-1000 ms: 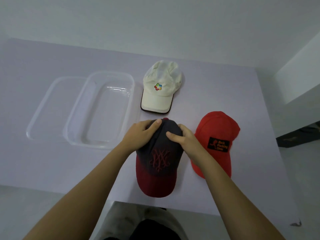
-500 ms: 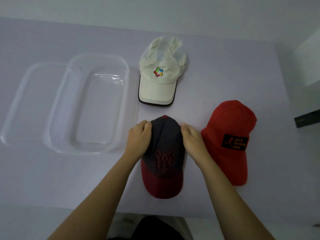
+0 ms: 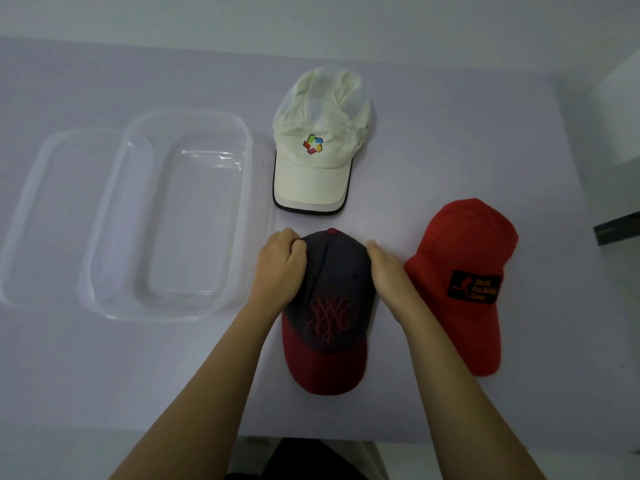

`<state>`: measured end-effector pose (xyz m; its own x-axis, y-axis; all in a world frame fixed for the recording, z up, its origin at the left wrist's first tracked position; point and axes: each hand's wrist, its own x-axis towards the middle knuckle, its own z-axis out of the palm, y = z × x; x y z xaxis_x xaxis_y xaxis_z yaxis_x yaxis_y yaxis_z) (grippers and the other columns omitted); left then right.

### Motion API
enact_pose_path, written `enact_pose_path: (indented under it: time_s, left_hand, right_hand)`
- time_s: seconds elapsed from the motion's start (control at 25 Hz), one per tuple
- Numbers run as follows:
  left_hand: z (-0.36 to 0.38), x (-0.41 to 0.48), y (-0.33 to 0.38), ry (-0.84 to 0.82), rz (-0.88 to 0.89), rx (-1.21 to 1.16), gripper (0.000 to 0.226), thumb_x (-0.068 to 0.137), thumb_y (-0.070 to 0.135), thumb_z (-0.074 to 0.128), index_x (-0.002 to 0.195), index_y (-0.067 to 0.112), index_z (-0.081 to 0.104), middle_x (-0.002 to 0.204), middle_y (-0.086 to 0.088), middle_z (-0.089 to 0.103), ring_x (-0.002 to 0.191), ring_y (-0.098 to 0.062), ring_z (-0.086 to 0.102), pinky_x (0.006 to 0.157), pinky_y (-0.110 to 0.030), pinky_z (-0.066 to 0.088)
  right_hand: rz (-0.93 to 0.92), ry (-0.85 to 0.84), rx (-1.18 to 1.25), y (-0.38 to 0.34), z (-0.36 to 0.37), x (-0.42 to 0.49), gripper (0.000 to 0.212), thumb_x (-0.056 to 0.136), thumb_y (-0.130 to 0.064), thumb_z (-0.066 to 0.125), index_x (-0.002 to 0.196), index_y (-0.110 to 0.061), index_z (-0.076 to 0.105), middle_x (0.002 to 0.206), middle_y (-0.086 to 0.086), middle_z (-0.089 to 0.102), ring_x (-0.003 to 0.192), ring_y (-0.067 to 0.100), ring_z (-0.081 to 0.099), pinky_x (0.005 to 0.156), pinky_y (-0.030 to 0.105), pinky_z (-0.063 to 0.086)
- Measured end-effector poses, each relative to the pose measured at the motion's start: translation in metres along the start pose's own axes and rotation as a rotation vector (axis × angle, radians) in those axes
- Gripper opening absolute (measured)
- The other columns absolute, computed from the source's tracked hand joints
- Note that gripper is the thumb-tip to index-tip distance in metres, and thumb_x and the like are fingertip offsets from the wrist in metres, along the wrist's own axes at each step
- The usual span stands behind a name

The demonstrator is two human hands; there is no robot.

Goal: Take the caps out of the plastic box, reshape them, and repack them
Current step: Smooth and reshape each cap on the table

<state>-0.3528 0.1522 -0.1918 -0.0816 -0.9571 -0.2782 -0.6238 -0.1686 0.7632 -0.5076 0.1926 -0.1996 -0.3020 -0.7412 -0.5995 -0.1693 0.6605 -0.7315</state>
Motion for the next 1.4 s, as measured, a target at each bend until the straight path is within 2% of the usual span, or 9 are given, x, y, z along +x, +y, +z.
enact_pose_path:
  time_s: [0.16, 0.28, 0.6, 0.72, 0.92, 1.08, 1.2, 1.32, 1.4]
  left_hand:
    - [-0.002, 0.001, -0.004, -0.046, 0.028, -0.064, 0.025, 0.097, 0.018, 0.033, 0.082, 0.003, 0.044, 0.069, 0.001, 0.043, 0.063, -0.013, 0.038, 0.061, -0.028, 0.033]
    - [0.000, 0.002, -0.006, -0.037, 0.037, -0.060, 0.025, 0.098, 0.020, 0.032, 0.083, 0.003, 0.043, 0.069, 0.000, 0.042, 0.064, -0.014, 0.038, 0.063, -0.031, 0.034]
    - [0.007, -0.002, -0.006, 0.015, 0.107, -0.037, 0.024, 0.099, 0.016, 0.031, 0.080, 0.005, 0.041, 0.064, -0.004, 0.041, 0.060, -0.014, 0.037, 0.057, -0.031, 0.032]
    - [0.006, 0.000, -0.010, 0.035, 0.125, 0.013, 0.025, 0.098, 0.015, 0.033, 0.080, 0.001, 0.044, 0.062, -0.006, 0.042, 0.058, -0.015, 0.038, 0.056, -0.031, 0.032]
    - [0.004, 0.002, -0.011, 0.020, 0.046, 0.032, 0.024, 0.096, 0.015, 0.037, 0.081, 0.003, 0.051, 0.068, 0.001, 0.048, 0.063, -0.011, 0.042, 0.059, -0.024, 0.035]
    - [0.003, 0.004, -0.011, 0.002, -0.095, -0.037, 0.024, 0.094, 0.015, 0.039, 0.083, 0.003, 0.057, 0.071, 0.001, 0.051, 0.065, -0.012, 0.045, 0.058, -0.023, 0.035]
    - [-0.003, 0.007, -0.012, -0.064, -0.248, -0.217, 0.025, 0.092, 0.020, 0.045, 0.084, 0.003, 0.060, 0.073, 0.000, 0.053, 0.068, -0.015, 0.046, 0.060, -0.025, 0.035]
    - [-0.003, 0.007, -0.015, -0.061, -0.175, -0.097, 0.021, 0.091, 0.019, 0.046, 0.083, 0.007, 0.062, 0.072, 0.001, 0.057, 0.067, -0.011, 0.049, 0.060, -0.023, 0.040]
    - [-0.001, 0.007, -0.014, -0.022, -0.115, -0.005, 0.023, 0.093, 0.019, 0.043, 0.084, 0.007, 0.060, 0.072, -0.001, 0.057, 0.067, -0.013, 0.050, 0.061, -0.026, 0.041]
  right_hand:
    - [-0.170, 0.071, -0.003, 0.000, 0.005, -0.003, 0.043, 0.101, -0.035, 0.031, 0.101, 0.001, 0.054, 0.103, 0.023, 0.060, 0.098, 0.032, 0.057, 0.089, 0.044, 0.044]
    - [-0.201, 0.025, -0.100, 0.001, 0.003, 0.002, 0.037, 0.100, -0.039, 0.029, 0.078, -0.012, 0.042, 0.077, 0.011, 0.048, 0.072, 0.020, 0.048, 0.069, 0.037, 0.038]
    - [-0.204, -0.069, -0.108, 0.010, 0.004, -0.002, 0.034, 0.101, -0.041, 0.017, 0.079, -0.020, 0.032, 0.070, -0.008, 0.031, 0.062, 0.004, 0.034, 0.059, 0.017, 0.033]
    - [-0.167, -0.071, -0.042, 0.017, 0.009, -0.001, 0.030, 0.101, -0.040, 0.023, 0.077, -0.033, 0.039, 0.077, -0.015, 0.041, 0.072, -0.004, 0.041, 0.073, 0.018, 0.037]
    - [-0.054, 0.015, 0.104, 0.022, 0.010, 0.012, 0.040, 0.096, -0.039, 0.041, 0.085, -0.004, 0.056, 0.088, 0.021, 0.059, 0.083, 0.020, 0.054, 0.076, 0.037, 0.046]
    - [0.068, 0.039, 0.273, 0.014, 0.012, 0.015, 0.029, 0.094, -0.035, 0.048, 0.073, -0.017, 0.059, 0.085, 0.010, 0.063, 0.085, 0.025, 0.060, 0.081, 0.039, 0.049]
    - [0.086, -0.045, 0.180, 0.007, 0.008, 0.014, 0.031, 0.099, -0.034, 0.038, 0.091, -0.015, 0.062, 0.103, 0.009, 0.064, 0.103, 0.025, 0.059, 0.095, 0.039, 0.045]
    - [0.093, -0.009, 0.010, 0.007, 0.007, 0.016, 0.039, 0.100, -0.032, 0.034, 0.115, -0.002, 0.055, 0.122, 0.016, 0.057, 0.116, 0.031, 0.053, 0.101, 0.042, 0.040]
    - [0.165, 0.023, 0.121, 0.006, 0.011, 0.015, 0.038, 0.100, -0.031, 0.035, 0.118, -0.003, 0.054, 0.125, 0.016, 0.057, 0.116, 0.030, 0.054, 0.104, 0.043, 0.041]
